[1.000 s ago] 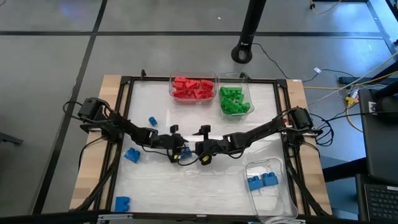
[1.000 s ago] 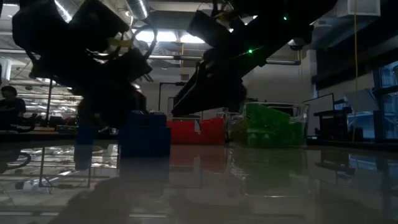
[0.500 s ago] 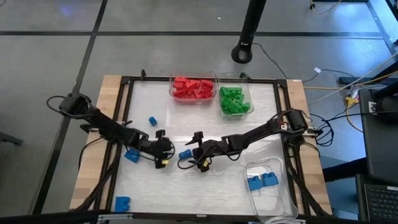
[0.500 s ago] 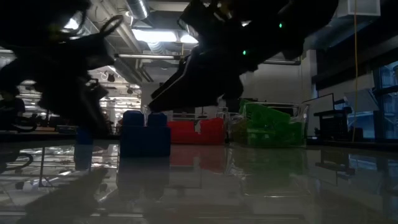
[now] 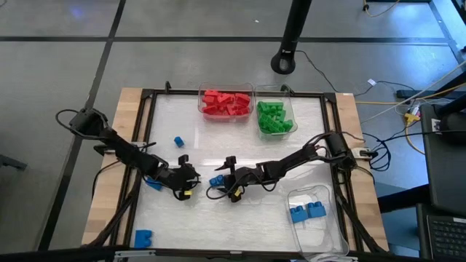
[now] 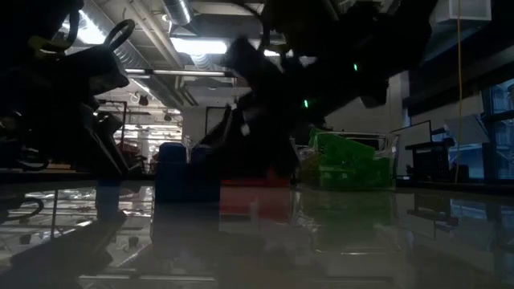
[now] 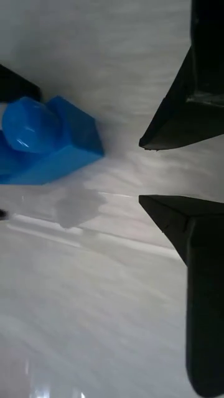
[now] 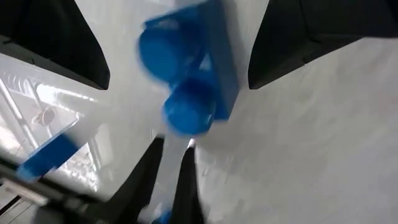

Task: Sort blocks
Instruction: Put the blue game piece into the bottom transparent bin

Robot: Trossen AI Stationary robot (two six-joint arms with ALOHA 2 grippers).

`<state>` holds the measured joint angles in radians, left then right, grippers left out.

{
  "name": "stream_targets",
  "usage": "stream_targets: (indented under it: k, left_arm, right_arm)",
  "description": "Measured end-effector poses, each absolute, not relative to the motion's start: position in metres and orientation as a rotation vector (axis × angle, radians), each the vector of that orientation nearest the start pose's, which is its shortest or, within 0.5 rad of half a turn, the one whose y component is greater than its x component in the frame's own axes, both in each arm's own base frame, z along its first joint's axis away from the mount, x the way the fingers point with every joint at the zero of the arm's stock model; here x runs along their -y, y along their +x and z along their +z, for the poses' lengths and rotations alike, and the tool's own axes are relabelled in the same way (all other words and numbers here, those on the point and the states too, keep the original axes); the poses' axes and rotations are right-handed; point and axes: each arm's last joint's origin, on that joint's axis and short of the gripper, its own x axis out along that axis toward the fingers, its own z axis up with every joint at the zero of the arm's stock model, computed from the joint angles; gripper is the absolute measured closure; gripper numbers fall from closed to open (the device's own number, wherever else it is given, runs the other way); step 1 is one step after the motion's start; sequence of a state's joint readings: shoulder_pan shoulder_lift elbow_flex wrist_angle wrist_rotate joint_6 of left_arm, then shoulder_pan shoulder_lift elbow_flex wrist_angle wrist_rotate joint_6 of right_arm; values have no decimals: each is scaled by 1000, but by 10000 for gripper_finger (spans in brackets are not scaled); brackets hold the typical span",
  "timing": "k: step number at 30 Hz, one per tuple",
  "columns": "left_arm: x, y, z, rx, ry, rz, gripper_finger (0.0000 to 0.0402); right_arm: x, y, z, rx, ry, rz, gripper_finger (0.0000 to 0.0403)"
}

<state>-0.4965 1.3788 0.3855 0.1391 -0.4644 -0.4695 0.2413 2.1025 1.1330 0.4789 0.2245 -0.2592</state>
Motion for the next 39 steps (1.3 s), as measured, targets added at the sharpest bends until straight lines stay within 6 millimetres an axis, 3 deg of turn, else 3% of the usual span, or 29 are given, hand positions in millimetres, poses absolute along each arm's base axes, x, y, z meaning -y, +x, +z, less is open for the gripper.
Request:
stream_targets:
  k: [8, 22, 27, 32, 39]
  left_arm:
    - [92, 197, 121, -715, -44, 131, 285]
    - [92, 197, 121, -718, -35, 129, 285]
    - [92, 197, 121, -718, -35, 129, 285]
    - [92, 197, 121, -719, -35, 130, 285]
    - [92, 196, 121, -719, -35, 129, 285]
  right_arm:
    - [-97, 417, 96, -500, -368, 101, 40]
    - [-94, 419, 93, -489, -414, 111, 261]
    - [-95, 419, 93, -487, -444, 122, 268]
    - [-100, 413, 106, -521, -458, 149, 266]
    - [-118, 389, 157, -587, -480, 144, 265]
